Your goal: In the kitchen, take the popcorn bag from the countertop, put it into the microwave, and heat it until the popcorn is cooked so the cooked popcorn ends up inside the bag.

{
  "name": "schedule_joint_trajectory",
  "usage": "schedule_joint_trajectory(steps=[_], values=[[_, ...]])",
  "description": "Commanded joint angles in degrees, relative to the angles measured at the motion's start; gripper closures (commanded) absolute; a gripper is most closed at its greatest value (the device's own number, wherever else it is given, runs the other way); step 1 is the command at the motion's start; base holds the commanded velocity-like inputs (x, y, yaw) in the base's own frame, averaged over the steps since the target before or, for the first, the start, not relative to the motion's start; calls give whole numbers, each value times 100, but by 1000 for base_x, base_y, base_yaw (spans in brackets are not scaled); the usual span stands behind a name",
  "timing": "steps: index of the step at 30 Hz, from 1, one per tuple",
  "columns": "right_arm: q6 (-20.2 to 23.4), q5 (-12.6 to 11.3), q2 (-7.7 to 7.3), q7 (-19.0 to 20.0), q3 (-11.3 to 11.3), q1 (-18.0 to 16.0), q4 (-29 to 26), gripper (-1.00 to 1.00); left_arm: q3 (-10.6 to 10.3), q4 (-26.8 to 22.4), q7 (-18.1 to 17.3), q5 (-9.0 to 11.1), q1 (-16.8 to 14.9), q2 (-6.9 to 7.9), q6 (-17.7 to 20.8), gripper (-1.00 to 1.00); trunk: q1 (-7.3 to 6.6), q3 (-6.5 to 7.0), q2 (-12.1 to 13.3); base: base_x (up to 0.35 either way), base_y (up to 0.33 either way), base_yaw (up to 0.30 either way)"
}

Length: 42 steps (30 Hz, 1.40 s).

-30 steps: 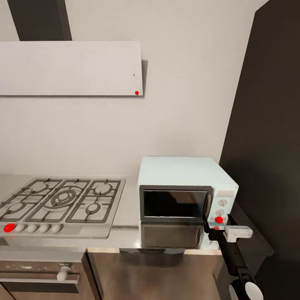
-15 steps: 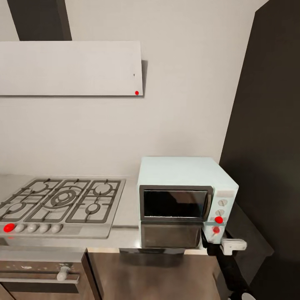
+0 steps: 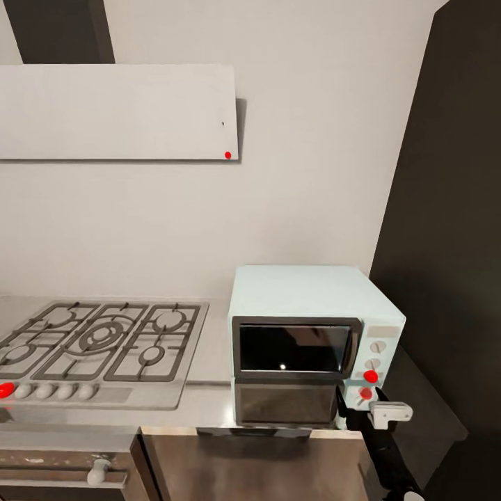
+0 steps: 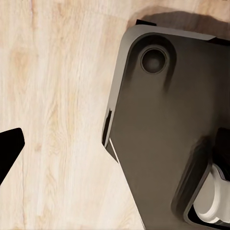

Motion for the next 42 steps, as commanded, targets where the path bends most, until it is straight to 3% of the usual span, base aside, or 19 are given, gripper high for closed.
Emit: schedule_joint_trajectory(steps=[1,42], values=[[-16,-1,-6,-14,2,-4,1,-100,26,-16,-2,-1,1,-2,33,-100,2,-10,-9,15,0,0],[-314,-1,-34,-42,-8,-4,-122,-100,26,-16,6,-3,1,6,33,-100,2,-10,-9,82,-14,0]])
